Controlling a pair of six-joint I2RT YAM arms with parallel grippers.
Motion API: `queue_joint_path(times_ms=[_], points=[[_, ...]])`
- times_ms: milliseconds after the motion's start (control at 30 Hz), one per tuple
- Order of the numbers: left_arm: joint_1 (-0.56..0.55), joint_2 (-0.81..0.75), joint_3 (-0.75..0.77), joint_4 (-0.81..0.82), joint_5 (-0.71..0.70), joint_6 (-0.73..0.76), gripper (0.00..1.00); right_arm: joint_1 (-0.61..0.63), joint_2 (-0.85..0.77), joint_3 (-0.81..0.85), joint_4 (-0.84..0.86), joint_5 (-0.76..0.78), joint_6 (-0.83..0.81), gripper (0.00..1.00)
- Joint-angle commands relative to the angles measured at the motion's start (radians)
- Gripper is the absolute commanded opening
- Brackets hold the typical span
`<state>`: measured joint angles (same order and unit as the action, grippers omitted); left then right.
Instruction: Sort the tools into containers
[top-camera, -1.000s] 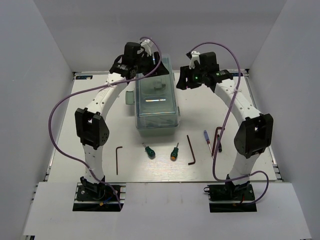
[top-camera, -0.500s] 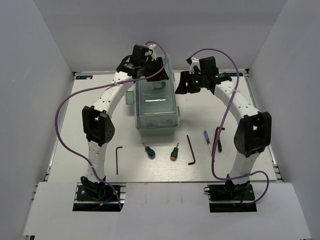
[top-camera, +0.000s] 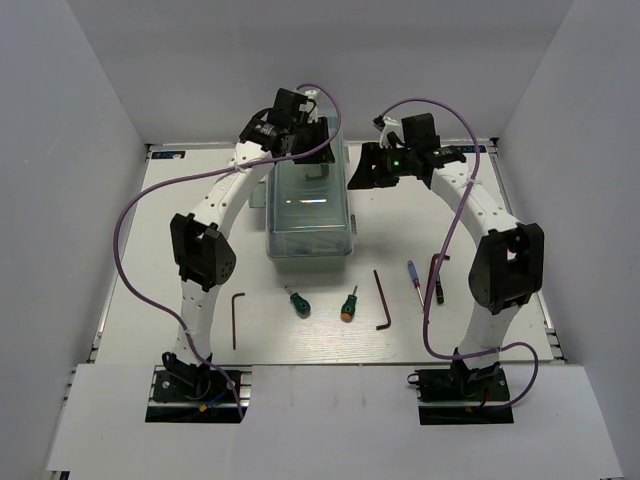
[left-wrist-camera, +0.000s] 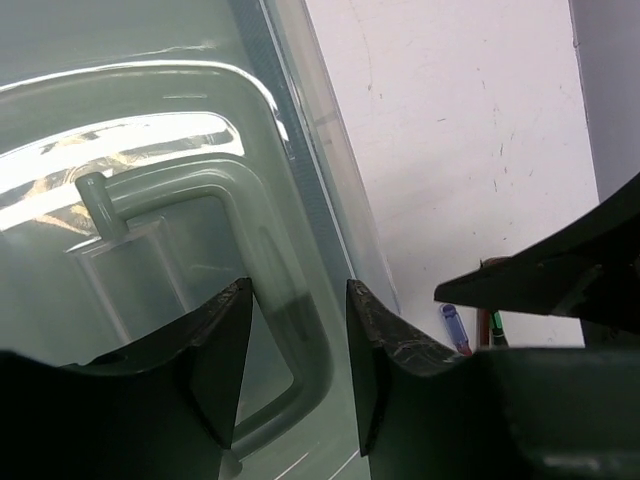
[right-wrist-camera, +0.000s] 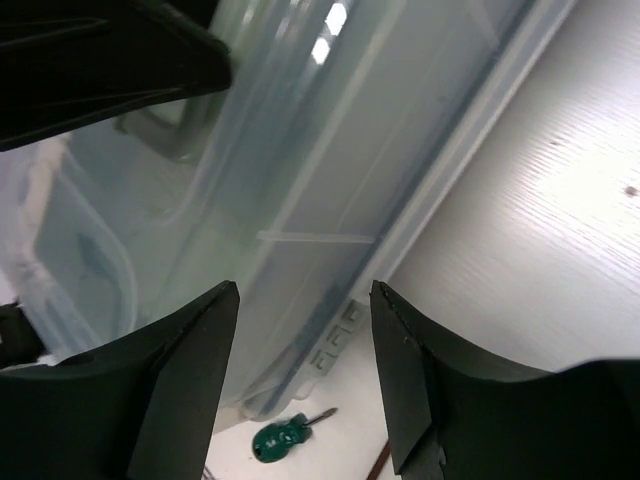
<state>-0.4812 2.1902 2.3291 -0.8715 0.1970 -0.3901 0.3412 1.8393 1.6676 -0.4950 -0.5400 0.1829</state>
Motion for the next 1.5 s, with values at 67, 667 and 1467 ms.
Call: queue_joint_path(times_ms=[67,667,1467], points=[[-0.051,0.077,-0.001,-0.083,0.106,0.008,0.51,0.027,0.011,-0.008,0.067,-0.195,0.066,0.62],[-0.051,0.045,-0.091,0.178,0.401,-0.147,0.48,0.025,0.047,0.021,-0.010,-0.201,0.021,0.62],[0.016,-0.069,-0.315,0.577,0.607,-0.389,0.46,0.019,0.075,0.049,-0.047,-0.140,-0.010,0.62]])
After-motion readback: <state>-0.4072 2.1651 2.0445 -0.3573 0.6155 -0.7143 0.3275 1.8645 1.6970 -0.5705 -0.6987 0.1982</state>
